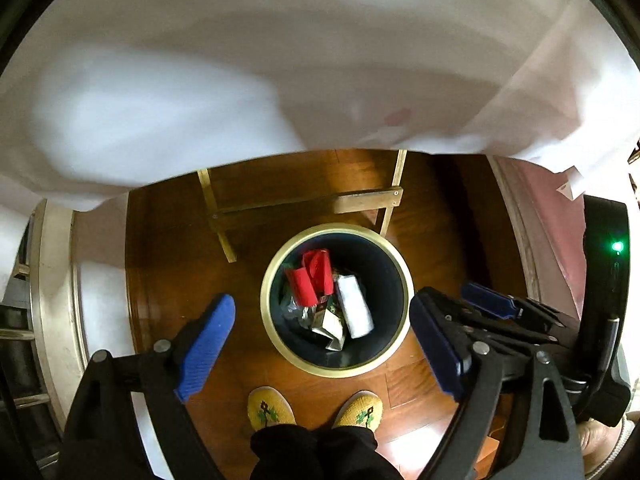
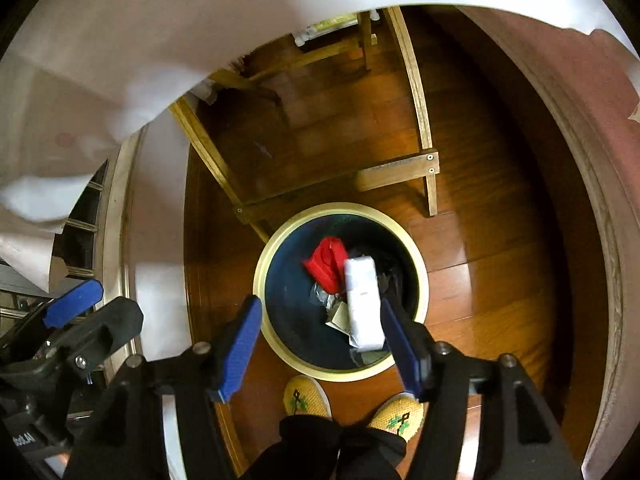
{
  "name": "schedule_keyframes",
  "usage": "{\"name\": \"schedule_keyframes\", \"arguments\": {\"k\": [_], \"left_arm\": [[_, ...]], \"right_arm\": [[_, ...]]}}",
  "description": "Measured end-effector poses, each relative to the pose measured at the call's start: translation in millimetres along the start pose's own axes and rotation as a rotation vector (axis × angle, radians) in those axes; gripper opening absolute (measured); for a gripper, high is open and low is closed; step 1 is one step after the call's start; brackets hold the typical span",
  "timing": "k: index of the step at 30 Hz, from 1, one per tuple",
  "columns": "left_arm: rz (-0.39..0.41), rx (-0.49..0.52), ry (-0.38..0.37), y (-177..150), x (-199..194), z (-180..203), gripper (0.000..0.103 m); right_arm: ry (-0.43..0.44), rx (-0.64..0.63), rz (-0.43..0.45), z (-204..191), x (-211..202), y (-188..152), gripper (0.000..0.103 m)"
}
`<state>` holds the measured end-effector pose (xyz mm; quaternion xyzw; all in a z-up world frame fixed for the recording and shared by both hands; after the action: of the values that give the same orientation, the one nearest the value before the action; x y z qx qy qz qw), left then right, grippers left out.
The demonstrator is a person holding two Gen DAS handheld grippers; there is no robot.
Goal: Collect trash
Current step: 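Lower packet and carton over the wastebasket and open both tools, then raise both tools back above the table toward the remaining trash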
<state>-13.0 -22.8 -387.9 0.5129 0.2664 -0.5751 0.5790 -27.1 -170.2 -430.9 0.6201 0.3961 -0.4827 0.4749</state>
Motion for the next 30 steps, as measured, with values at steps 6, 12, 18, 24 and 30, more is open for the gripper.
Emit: {"name": "schedule_keyframes", "arguments": {"k": [6,12,18,24,30], "left_arm": [[0.042,0.007,-0.002,7.3,-34.9,3.7,0.088],[0.067,-0.005,0.012,18.5,-85.4,12.8,0.088],[0.113,0.005,0.072,32.3,-152.6,32.0,0.088],[0.151,0.007,0.076,51.7,-219.9,56.3,0.087],[0.232,0.051,0.092,72.9,-283.3,93.7,0.085]], "right_arm": [[-0.023,-0.006,0.063,-6.9,-34.4,2.3,0.062],[-0.006,-0.01,0.084,-11.9,-84.0,3.3,0.062],[0.024,-0.069,0.114,-22.3,-153.7,9.3,0.062],[0.037,-0.109,0.198,-28.9,-238.9,24.8,0.062],[0.057,-0.156,0.3,-34.8,-316.4,47.2,0.062]]}}
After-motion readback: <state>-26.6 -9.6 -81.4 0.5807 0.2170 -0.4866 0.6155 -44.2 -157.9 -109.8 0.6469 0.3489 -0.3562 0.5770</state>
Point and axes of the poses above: each gripper's, at about its wrist camera, not at the fingertips, and x roughly the way its jaws point, z to its right, y to its top, the point moved 2 cm from there along x, roughly the way its jaws point, and after that the axes turned 12 degrees about -y, right-handed, at the moved point
